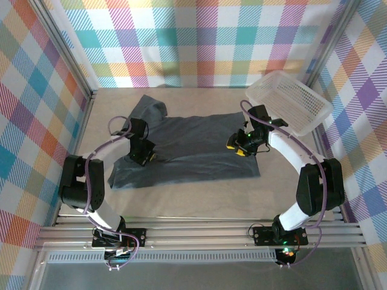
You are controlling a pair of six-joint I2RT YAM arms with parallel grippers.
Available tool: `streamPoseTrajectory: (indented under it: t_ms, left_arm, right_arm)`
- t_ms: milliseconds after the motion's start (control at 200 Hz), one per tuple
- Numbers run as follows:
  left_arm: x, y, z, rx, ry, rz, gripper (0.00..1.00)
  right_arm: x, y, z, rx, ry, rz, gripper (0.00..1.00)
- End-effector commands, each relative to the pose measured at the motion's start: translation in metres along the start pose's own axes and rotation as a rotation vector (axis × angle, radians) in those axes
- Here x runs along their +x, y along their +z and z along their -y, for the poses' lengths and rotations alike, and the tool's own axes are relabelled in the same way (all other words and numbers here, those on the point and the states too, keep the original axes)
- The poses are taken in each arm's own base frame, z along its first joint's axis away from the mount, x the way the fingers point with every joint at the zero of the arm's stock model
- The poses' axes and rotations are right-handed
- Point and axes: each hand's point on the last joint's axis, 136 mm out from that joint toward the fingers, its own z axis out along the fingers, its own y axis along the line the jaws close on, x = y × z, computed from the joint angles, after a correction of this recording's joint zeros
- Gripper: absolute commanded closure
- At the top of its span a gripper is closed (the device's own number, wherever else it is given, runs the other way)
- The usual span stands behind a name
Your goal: Fold and stack the t-shirts
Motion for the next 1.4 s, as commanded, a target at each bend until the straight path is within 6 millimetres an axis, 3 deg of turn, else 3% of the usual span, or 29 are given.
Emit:
streamPoseTrajectory:
  t_ms: [0, 255, 530, 580, 635, 675, 820, 885, 965, 1160, 1395]
  left_arm:
    - [0.003, 0.002, 0.013, -0.050, 0.119, 0.003, 1.00]
    - [-0.003, 0.015, 0.054, -0.102, 0.279, 0.018, 1.00]
    - [-0.002, 0.039, 0.072, -0.126, 0.371, -0.007, 1.00]
    - [-0.005, 0.039, 0.073, -0.136, 0.383, 0.005, 0.90]
    - [-0.010, 0.032, 0.078, -0.126, 0.398, 0.042, 0.62]
    - [-0.014, 0.022, 0.082, -0.116, 0.401, 0.073, 0.48]
    - [-0.021, -0.022, 0.095, -0.043, 0.397, 0.167, 0.44]
    - [-0.018, -0.035, 0.086, -0.039, 0.377, 0.176, 0.47]
    - [-0.012, -0.037, 0.061, -0.053, 0.329, 0.141, 0.53]
    - [-0.004, -0.008, -0.010, -0.122, 0.180, 0.016, 0.75]
    - [-0.003, 0.025, -0.037, -0.201, 0.171, -0.040, 0.81]
  right_arm:
    - [-0.001, -0.007, -0.011, -0.023, -0.008, 0.001, 0.58]
    - [0.001, -0.006, -0.009, -0.020, -0.002, -0.006, 0.58]
    - [0.005, -0.002, -0.006, -0.016, 0.006, -0.028, 0.58]
    - [0.005, -0.001, -0.006, -0.016, 0.008, -0.032, 0.58]
    - [0.005, 0.000, -0.004, -0.012, 0.012, -0.036, 0.58]
    - [0.006, 0.001, -0.004, -0.010, 0.012, -0.039, 0.57]
    - [0.006, 0.010, 0.004, 0.008, 0.033, -0.049, 0.57]
    - [0.004, 0.016, 0.014, 0.047, 0.049, -0.047, 0.57]
    - [-0.002, 0.027, 0.023, 0.078, 0.071, -0.058, 0.58]
    - [-0.019, 0.053, 0.042, 0.192, 0.076, -0.090, 0.64]
    - [-0.011, 0.078, 0.081, 0.366, 0.100, -0.173, 0.67]
